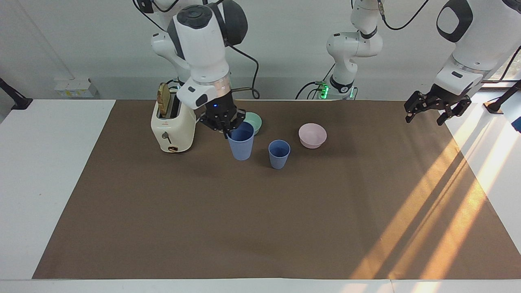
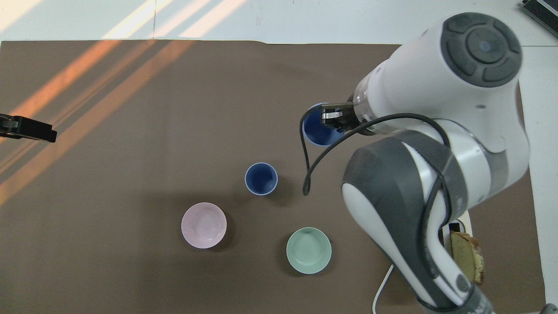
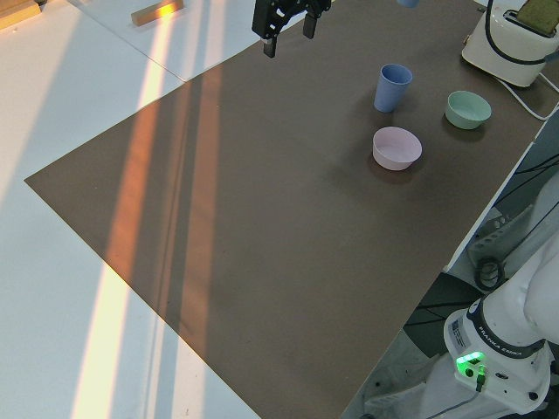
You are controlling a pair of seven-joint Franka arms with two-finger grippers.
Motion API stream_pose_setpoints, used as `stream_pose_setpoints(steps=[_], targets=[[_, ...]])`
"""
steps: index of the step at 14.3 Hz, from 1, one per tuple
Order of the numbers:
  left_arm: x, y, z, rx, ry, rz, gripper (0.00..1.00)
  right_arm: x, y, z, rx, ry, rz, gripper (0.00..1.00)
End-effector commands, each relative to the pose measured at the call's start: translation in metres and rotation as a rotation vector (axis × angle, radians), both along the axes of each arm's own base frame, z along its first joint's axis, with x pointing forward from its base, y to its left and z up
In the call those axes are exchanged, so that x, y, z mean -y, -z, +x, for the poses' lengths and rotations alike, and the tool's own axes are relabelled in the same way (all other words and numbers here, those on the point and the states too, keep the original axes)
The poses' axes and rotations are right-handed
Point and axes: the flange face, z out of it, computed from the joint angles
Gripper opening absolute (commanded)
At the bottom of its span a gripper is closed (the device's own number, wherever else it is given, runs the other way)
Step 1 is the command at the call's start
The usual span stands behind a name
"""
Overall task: Stack blue cups with both arms
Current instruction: 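Carry the blue cup with the right gripper over the placed cup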
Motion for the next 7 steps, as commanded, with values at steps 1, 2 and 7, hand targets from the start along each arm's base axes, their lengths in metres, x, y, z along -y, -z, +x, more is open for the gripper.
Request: stream_pose_setpoints(steps=[1, 2, 7], targets=[[-0.005, -0.004, -0.004, -0.009, 0.01, 0.019, 1.0, -0.053, 0.007, -0.003, 0.011, 0.028, 0.012, 0.0], [-0.005, -0.004, -0.004, -0.007, 0.01, 0.02, 1.0, -0.074, 0.011, -0.008, 0.022, 0.064, 0.036, 0.0], [-0.005, -0.004, -0.004, -0.009, 0.01, 0.019, 1.0, -0.092, 0.032, -0.012, 0.002, 0.079, 0.042, 0.0]])
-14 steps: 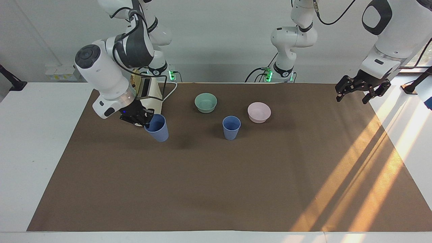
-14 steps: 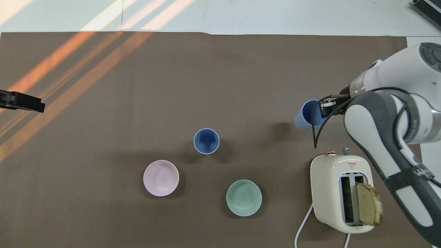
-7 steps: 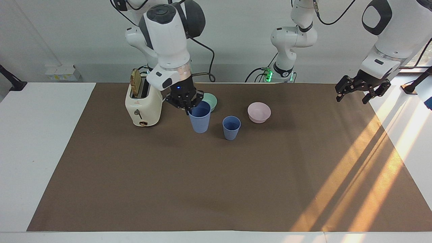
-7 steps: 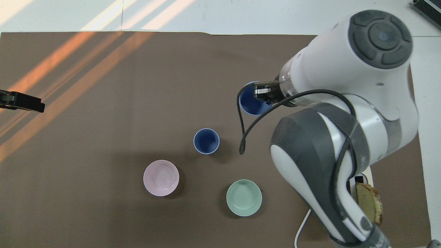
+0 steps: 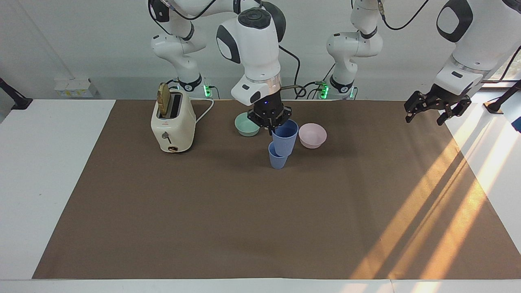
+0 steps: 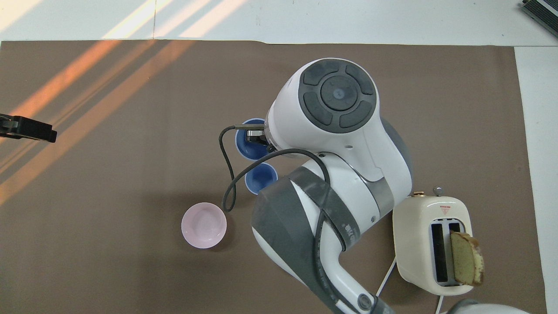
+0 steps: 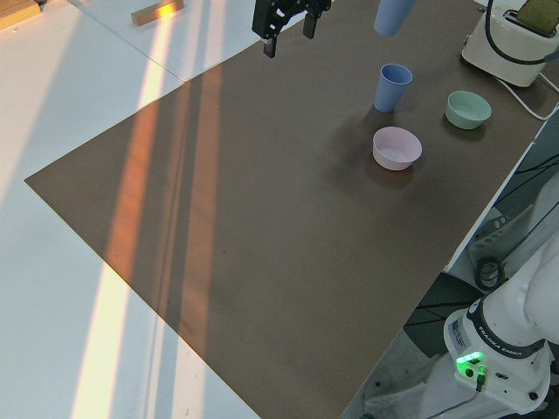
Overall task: Stack blue cups with both arms
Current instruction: 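Carry the blue cup with the right gripper over the placed cup, then lower the held cup into the placed blue cup with the right gripper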
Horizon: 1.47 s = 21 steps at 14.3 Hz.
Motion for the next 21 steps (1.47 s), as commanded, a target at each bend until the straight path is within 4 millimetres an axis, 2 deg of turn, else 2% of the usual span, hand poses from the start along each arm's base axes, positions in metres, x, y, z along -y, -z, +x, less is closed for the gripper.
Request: stream_pose_setpoints(steps=[1, 3, 8, 14, 21], targets=[[-0.005, -0.004, -0.004, -0.009, 0.01, 0.02, 1.0, -0.004, 0.017, 0.003, -0.012, 0.007, -0.014, 0.0], [-0.005, -0.004, -0.004, -0.009, 0.01, 0.02, 1.0, -0.008, 0.039, 0.002, -0.024, 0.004, -0.014, 0.0], [-0.004, -0.004, -0.004, -0.009, 0.01, 0.019, 1.0, -0.003, 0.044, -0.013, -0.084, -0.004, -0.06, 0.0], [-0.004, -0.004, -0.004, -0.009, 0.01, 0.018, 1.0, -0.004, 0.049, -0.026, -0.127, -0.016, -0.037, 0.0], [-0.005, -0.004, -0.004, -0.009, 0.01, 0.02, 1.0, -0.002, 0.081, -0.041, -0.18, -0.02, -0.061, 0.0]])
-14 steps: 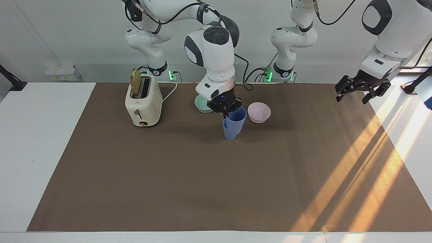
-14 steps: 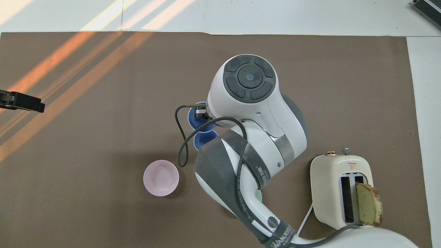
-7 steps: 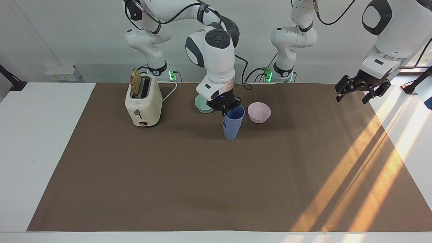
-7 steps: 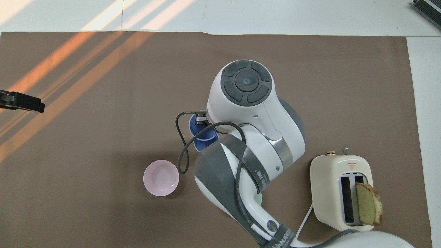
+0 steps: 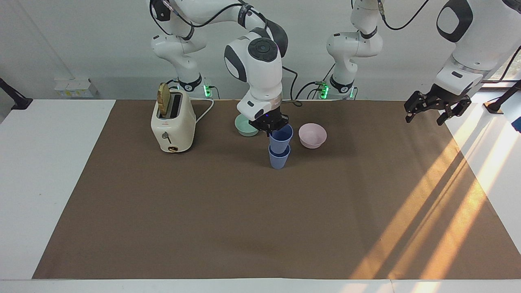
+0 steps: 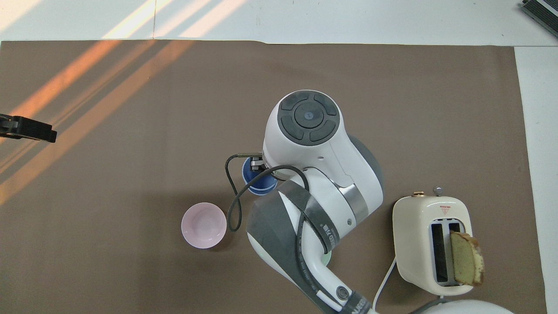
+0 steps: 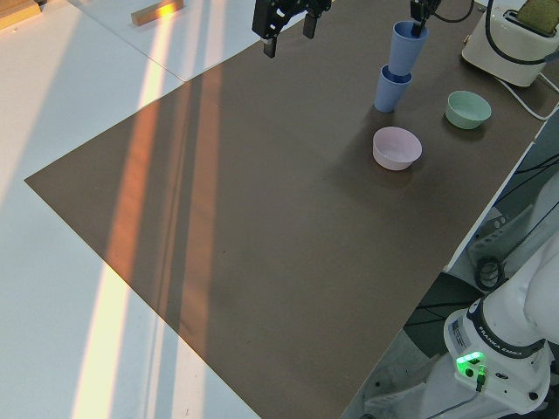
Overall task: Stack blue cups with both arms
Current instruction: 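Lower the held cup into the placed blue cup with the right gripper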
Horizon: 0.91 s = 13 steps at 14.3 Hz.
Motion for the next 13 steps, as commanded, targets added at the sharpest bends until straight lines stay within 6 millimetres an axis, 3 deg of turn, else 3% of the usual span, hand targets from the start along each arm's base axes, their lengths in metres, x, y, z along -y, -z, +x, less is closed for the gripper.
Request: stream_pose_setpoints(steps=[1, 6, 7, 8, 13], targets=[[-0.004, -0.004, -0.004, -0.008, 0.009, 0.018, 1.0, 0.004, 0.005, -0.011, -0.015, 0.006, 0.008, 0.0], [-0.004, -0.004, -0.004, -0.01, 0.009, 0.018, 1.0, 0.001, 0.003, -0.008, 0.013, 0.005, 0.028, 0.0], [-0.005, -0.004, -0.004, -0.008, 0.009, 0.02, 1.0, -0.001, 0.003, -0.007, 0.023, 0.017, 0.038, 0.3], [-0.005, -0.004, -0.004, -0.01, 0.009, 0.02, 1.0, -0.002, 0.003, -0.005, 0.036, 0.019, 0.048, 0.99], [0.0, -0.005, -0.004, -0.002, 0.019, 0.019, 1.0, -0.003, -0.003, -0.007, 0.038, 0.013, 0.036, 1.0]])
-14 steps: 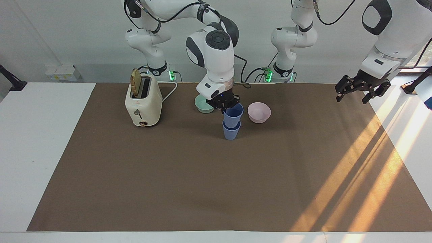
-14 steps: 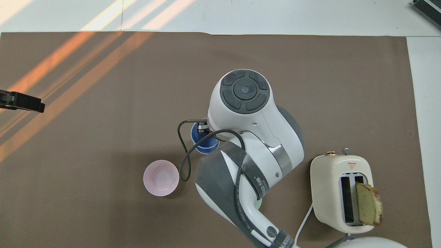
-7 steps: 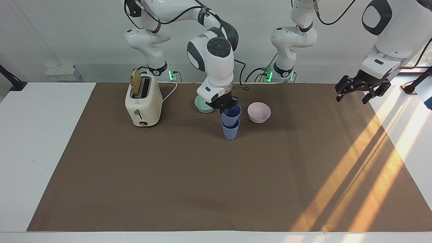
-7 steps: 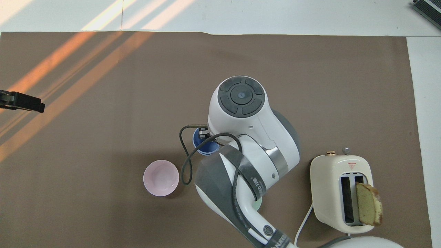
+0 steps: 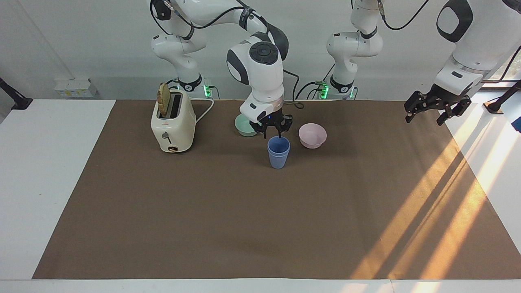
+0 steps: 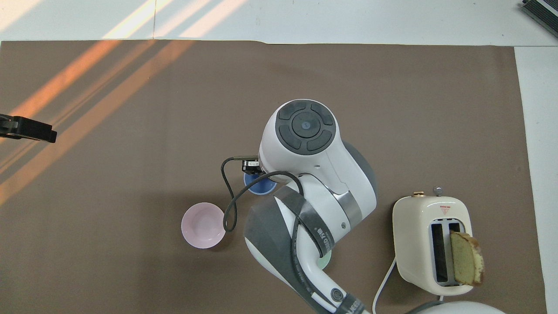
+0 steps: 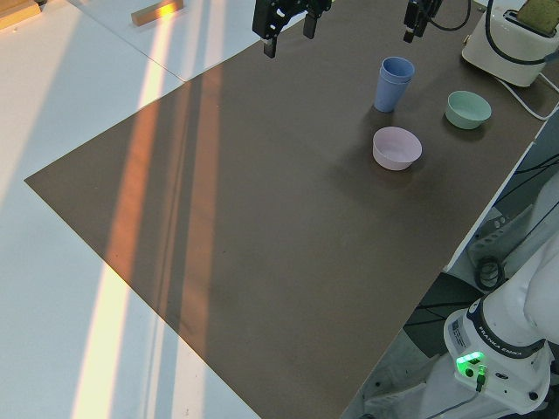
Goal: Stack blue cups with both arms
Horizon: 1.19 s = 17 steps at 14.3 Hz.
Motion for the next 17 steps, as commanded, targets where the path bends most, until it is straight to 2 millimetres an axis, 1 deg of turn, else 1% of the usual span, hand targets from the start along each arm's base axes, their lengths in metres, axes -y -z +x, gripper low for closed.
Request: stream_pose_setpoints(steps=[1, 3, 4, 6, 8, 10, 13, 14, 15, 16, 17], targets=[[0.001, -0.005, -0.003, -0.001, 0.019, 0.019, 1.0, 0.018, -0.014, -0.001, -0.004, 0.018, -0.013, 1.0], [0.001, -0.005, -0.003, -0.001, 0.021, 0.019, 1.0, 0.053, -0.042, 0.008, 0.006, -0.003, -0.037, 1.0], [0.002, -0.005, -0.003, -0.001, 0.022, 0.019, 1.0, 0.076, -0.061, 0.011, 0.026, -0.049, -0.045, 1.0], [0.004, -0.004, -0.004, -0.005, 0.027, 0.019, 1.0, 0.136, -0.098, 0.018, 0.06, -0.128, -0.05, 1.0], [0.004, -0.004, -0.004, -0.005, 0.027, 0.019, 1.0, 0.205, -0.135, 0.025, 0.088, -0.162, -0.056, 1.0], [0.005, -0.005, -0.004, -0.004, 0.027, 0.017, 1.0, 0.275, -0.163, 0.033, 0.074, -0.158, -0.06, 1.0], [0.006, -0.005, -0.004, -0.004, 0.028, 0.017, 1.0, 0.346, -0.169, 0.035, 0.037, -0.095, -0.057, 1.0], [0.006, -0.005, -0.004, -0.004, 0.027, 0.017, 1.0, 0.376, -0.174, 0.036, 0.047, -0.043, -0.054, 1.0], [0.006, -0.005, -0.004, -0.004, 0.025, 0.017, 1.0, 0.395, -0.18, 0.036, 0.055, -0.008, -0.049, 1.0], [0.006, -0.004, -0.004, -0.005, 0.025, 0.015, 1.0, 0.403, -0.182, 0.034, 0.06, 0.013, -0.049, 1.0], [0.007, -0.004, -0.004, -0.005, 0.027, 0.015, 1.0, 0.401, -0.192, 0.027, 0.082, 0.015, -0.069, 1.0]])
